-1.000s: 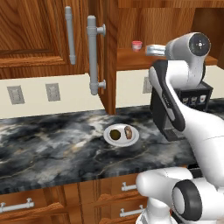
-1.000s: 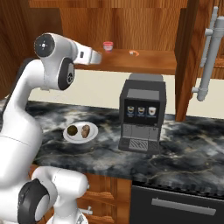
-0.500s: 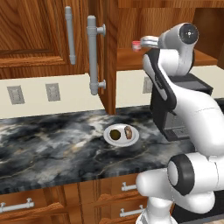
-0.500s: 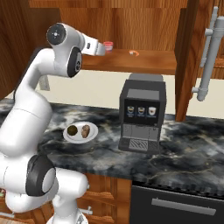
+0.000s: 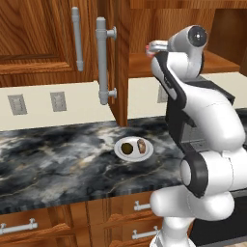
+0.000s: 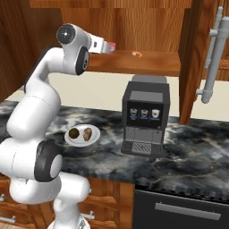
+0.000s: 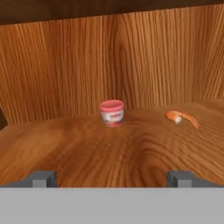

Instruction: Pick the avocado and bread from the counter and place them on the plate. Then pick the jam from the cabinet and place it next to the plate. Lastly close the cabinet door.

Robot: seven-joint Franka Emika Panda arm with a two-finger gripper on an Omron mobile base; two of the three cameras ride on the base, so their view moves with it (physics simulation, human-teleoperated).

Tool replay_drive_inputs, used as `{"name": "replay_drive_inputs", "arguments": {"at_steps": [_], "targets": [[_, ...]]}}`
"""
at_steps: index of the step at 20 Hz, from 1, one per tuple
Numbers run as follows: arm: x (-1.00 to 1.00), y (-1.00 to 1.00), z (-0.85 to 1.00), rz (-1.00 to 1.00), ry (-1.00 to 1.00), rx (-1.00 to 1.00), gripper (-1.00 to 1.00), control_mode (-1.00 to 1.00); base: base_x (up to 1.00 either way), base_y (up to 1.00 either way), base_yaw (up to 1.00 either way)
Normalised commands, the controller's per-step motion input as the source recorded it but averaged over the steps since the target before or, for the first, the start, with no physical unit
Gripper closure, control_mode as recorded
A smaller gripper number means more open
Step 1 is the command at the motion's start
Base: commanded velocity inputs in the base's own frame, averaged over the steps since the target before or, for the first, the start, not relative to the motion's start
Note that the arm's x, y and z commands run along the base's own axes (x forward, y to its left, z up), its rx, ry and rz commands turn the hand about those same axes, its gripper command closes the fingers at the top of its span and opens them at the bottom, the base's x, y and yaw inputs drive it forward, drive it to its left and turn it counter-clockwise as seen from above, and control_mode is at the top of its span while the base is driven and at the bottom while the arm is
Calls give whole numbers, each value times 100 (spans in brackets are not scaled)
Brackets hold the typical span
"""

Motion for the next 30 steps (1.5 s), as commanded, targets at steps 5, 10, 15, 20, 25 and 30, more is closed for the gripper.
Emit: {"name": "replay_drive_inputs", "arguments": {"at_steps": [5, 10, 15, 20, 25, 30], "targets": [[41, 0, -6, 4, 5, 0, -100, -100, 0, 0, 0], [46, -1, 0, 0, 10, 0, -100, -100, 0, 0, 0], [47, -1, 0, 0, 11, 0, -100, -100, 0, 0, 0], [43, -6, -5, 1, 4, -1, -100, -100, 0, 0, 0], [31, -10, -11, 3, 0, -1, -100, -100, 0, 0, 0], [24, -11, 0, 2, 0, 0, -100, -100, 0, 0, 0]]}}
